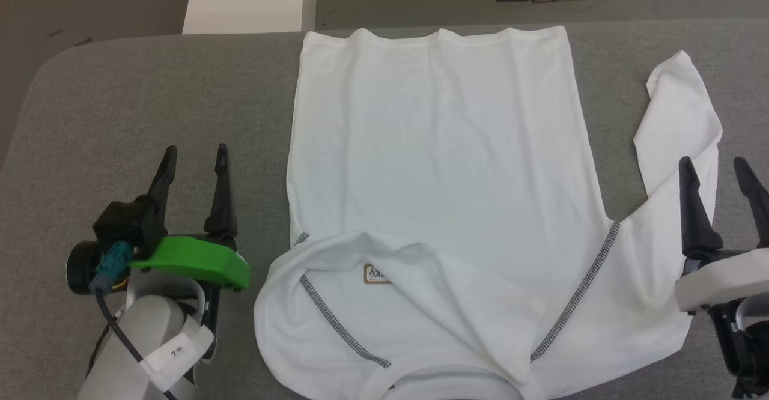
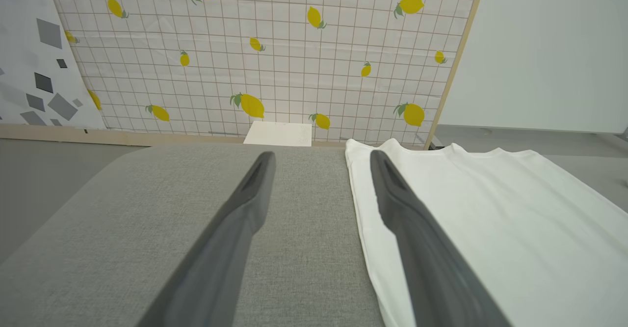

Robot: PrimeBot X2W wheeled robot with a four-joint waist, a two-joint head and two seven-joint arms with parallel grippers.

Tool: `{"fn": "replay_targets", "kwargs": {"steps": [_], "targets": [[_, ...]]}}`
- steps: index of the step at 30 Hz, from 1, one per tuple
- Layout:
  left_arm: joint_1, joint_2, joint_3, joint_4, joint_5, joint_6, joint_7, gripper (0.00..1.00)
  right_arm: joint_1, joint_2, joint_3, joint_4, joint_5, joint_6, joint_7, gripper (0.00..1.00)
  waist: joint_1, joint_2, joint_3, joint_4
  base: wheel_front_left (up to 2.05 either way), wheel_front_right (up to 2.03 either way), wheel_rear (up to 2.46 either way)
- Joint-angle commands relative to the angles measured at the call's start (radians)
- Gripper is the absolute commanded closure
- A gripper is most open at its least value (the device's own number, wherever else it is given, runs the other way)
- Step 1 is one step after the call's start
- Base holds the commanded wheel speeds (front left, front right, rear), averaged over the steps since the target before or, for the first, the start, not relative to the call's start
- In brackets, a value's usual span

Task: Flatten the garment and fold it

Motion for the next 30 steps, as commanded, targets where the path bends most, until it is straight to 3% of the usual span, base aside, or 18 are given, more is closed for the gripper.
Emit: {"fn": "replay_targets", "kwargs": {"steps": [1, 7, 16, 24, 30], "targets": [[0.032, -0.008, 0.020, -0.020, 0.021, 0.002, -0.007, 0.00, -0.037, -0.024, -0.009, 0.022, 0.003, -0.002, -0.011, 0.00, 0.0000, 0.0000, 0.020, 0.004, 0.00, 0.00, 0.00], [0.094, -0.059, 0.114, -0.097, 0.070, -0.031, -0.007, 0.00, -0.198, -0.104, -0.059, 0.201, 0.021, -0.002, 0.021, 0.00, 0.0000, 0.0000, 0.098, 0.022, 0.00, 0.00, 0.00], [0.060, -0.130, 0.184, -0.141, 0.134, -0.110, -0.007, 0.00, -0.530, -0.224, -0.155, 0.505, 0.017, -0.002, 0.205, 0.00, 0.0000, 0.0000, 0.261, 0.073, 0.00, 0.00, 0.00], [0.008, -0.173, 0.227, -0.178, 0.186, -0.156, -0.008, 0.00, -0.711, -0.265, -0.286, 0.631, -0.073, -0.002, 0.382, 0.00, 0.0000, 0.0000, 0.373, 0.112, 0.00, 0.00, 0.00], [0.004, -0.198, 0.246, -0.183, 0.215, -0.178, -0.008, 0.00, -0.761, -0.268, -0.304, 0.675, -0.088, -0.002, 0.467, 0.00, 0.0000, 0.0000, 0.404, 0.117, 0.00, 0.00, 0.00]]}}
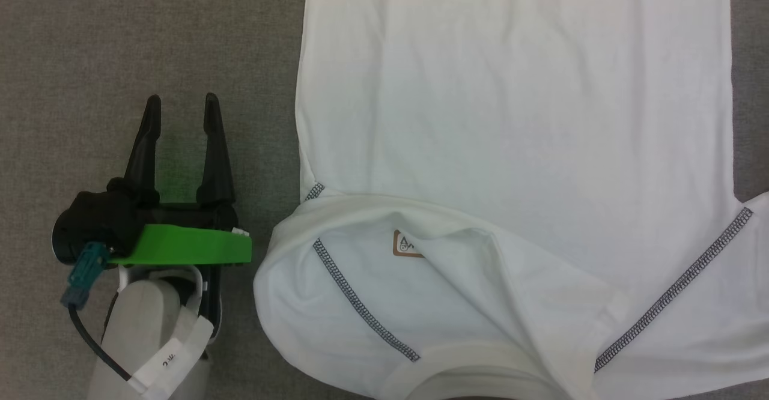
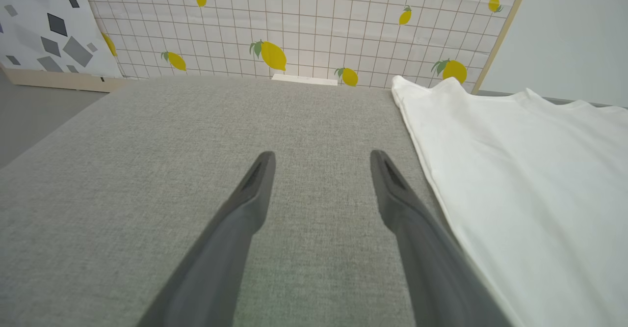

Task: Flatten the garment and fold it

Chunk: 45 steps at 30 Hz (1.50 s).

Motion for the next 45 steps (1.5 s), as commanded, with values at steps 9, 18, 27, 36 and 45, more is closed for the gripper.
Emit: {"fn": "replay_targets", "kwargs": {"steps": [9, 18, 27, 36, 45], "targets": [[-0.008, -0.023, 0.031, 0.006, 0.037, -0.030, -0.004, 0.00, 0.017, 0.012, 0.004, -0.013, -0.012, -0.002, 0.055, 1.00, -0.0002, 0.0000, -0.013, 0.005, 0.00, 0.00, 0.00], [0.034, -0.038, 0.048, 0.057, 0.048, -0.049, -0.005, 0.00, 0.162, 0.019, 0.059, -0.225, 0.020, -0.002, -0.023, 1.00, -0.0002, 0.0000, -0.159, -0.011, 0.00, 0.00, 0.00], [0.103, -0.041, 0.064, 0.101, 0.045, -0.058, -0.005, 0.00, 0.416, 0.104, 0.160, -0.728, 0.024, -0.002, 0.137, 1.00, -0.0002, 0.0000, -0.309, -0.025, 0.00, 0.00, 0.00], [0.147, -0.044, 0.059, 0.121, 0.040, -0.064, -0.005, 0.00, 0.584, 0.167, 0.417, -1.055, 0.016, -0.002, 0.270, 1.00, -0.0002, 0.0000, -0.382, -0.019, 0.00, 0.00, 0.00], [0.160, -0.044, 0.053, 0.137, 0.032, -0.069, -0.005, 0.00, 0.609, 0.197, 0.742, -0.956, 0.023, -0.002, 0.257, 1.00, -0.0002, 0.0000, -0.399, -0.007, 0.00, 0.00, 0.00]]}}
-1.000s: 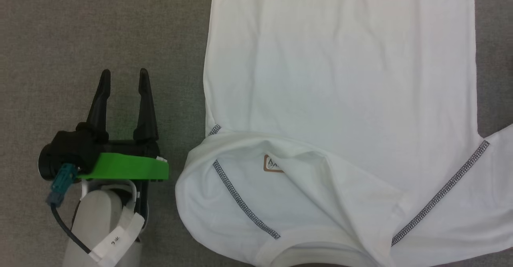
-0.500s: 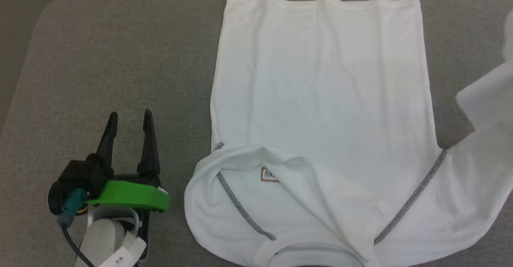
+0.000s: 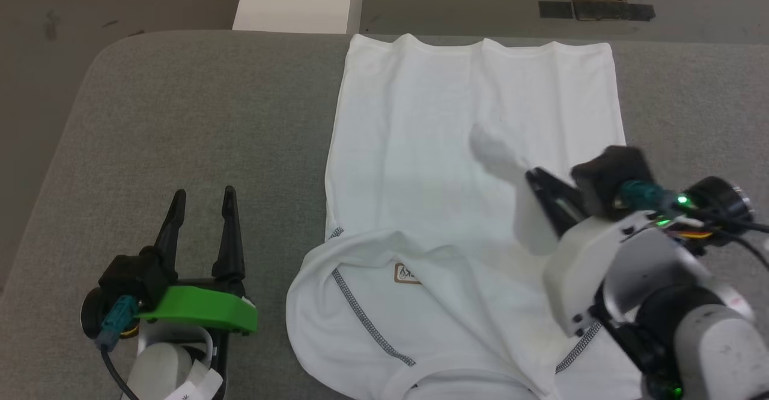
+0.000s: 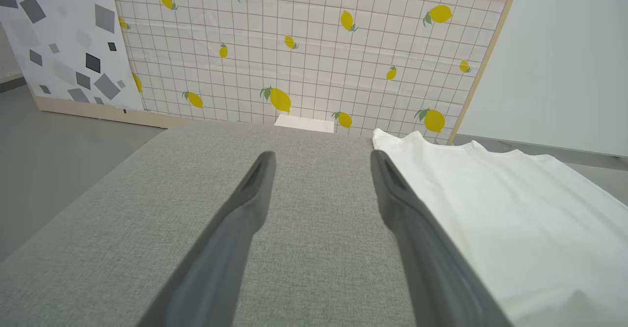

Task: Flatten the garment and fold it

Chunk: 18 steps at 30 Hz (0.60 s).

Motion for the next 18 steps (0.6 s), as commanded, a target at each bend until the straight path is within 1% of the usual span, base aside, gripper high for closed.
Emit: {"fn": "replay_targets", "kwargs": {"steps": [1, 6, 10, 15, 18], "targets": [[0.013, -0.001, -0.001, 0.004, -0.008, -0.008, -0.004, 0.00, 0.013, 0.014, 0.028, 0.035, 0.009, -0.002, -0.018, 1.00, 0.0001, 0.0000, 0.000, 0.005, 0.00, 0.00, 0.00], [0.008, -0.005, -0.007, 0.010, -0.013, -0.011, -0.004, 0.00, 0.032, 0.047, 0.141, 0.213, 0.010, -0.002, -0.055, 1.00, 0.0001, 0.0000, 0.008, 0.018, 0.00, 0.00, 0.00], [0.004, -0.008, -0.009, 0.013, -0.016, -0.013, -0.004, 0.00, 0.057, 0.048, 0.208, 0.344, 0.011, -0.002, -0.085, 1.00, 0.0001, 0.0000, 0.013, 0.028, 0.00, 0.00, 0.00], [0.006, -0.008, 0.002, 0.012, -0.015, -0.013, -0.004, 0.00, 0.080, 0.053, 0.235, 0.467, 0.023, -0.002, -0.139, 1.00, 0.0001, 0.0000, 0.019, 0.027, 0.00, 0.00, 0.00], [0.009, -0.008, 0.012, 0.011, -0.015, -0.012, -0.004, 0.00, 0.072, 0.062, 0.252, 0.517, 0.025, -0.002, -0.167, 1.00, 0.0001, 0.0000, 0.021, 0.017, 0.00, 0.00, 0.00]]}}
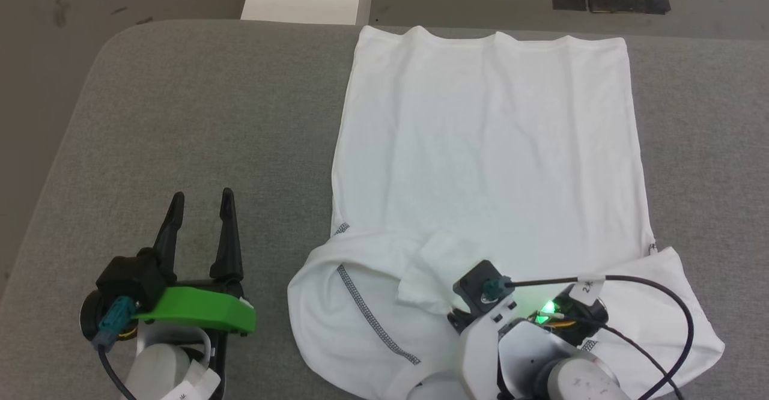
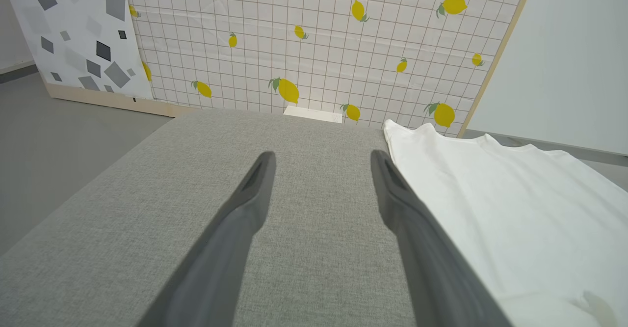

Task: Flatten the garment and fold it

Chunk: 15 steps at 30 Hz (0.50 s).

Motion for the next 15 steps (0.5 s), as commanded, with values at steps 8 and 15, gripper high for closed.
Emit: {"fn": "replay_targets", "kwargs": {"steps": [8, 15], "targets": [[0.018, -0.010, -0.007, -0.018, -0.003, 0.013, -0.004, 0.00, -0.057, 0.044, 0.064, 0.101, 0.034, -0.002, -0.066, 1.00, 0.0001, 0.0000, 0.000, -0.022, 0.00, 0.00, 0.00], [0.016, -0.012, -0.023, -0.016, -0.005, 0.013, -0.004, 0.00, -0.075, 0.058, 0.078, 0.175, 0.057, -0.002, -0.089, 0.00, 0.0001, 0.0000, -0.005, -0.016, 0.00, 0.00, 0.00]]}}
